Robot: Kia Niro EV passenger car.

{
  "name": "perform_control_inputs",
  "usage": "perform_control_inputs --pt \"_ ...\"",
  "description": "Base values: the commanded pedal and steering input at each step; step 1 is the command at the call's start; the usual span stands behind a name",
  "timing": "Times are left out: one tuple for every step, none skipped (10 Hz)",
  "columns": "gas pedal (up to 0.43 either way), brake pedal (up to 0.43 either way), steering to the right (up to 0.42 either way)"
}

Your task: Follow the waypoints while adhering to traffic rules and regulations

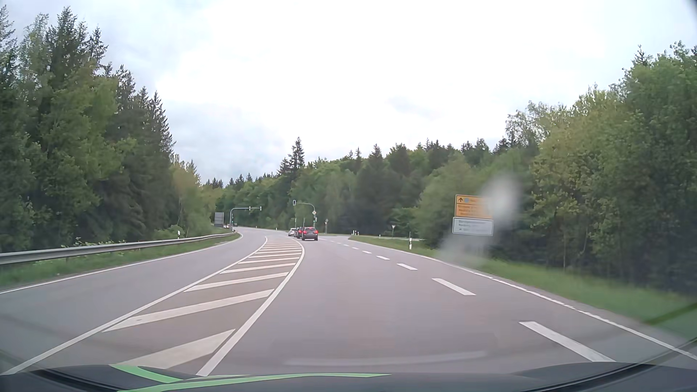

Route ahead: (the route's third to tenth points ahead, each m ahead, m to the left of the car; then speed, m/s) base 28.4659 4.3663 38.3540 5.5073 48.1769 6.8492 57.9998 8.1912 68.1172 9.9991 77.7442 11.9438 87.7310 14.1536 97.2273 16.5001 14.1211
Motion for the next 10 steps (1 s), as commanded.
perform_control_inputs --pt "0.0 0.256 -0.008" --pt "0.0 0.256 -0.009" --pt "0.0 0.256 -0.009" --pt "0.0 0.256 -0.009" --pt "0.0 0.256 -0.009" --pt "0.0 0.256 -0.009" --pt "0.0 0.256 -0.008" --pt "0.0 0.256 -0.008" --pt "0.0 0.256 -0.009" --pt "0.0 0.262 -0.009"
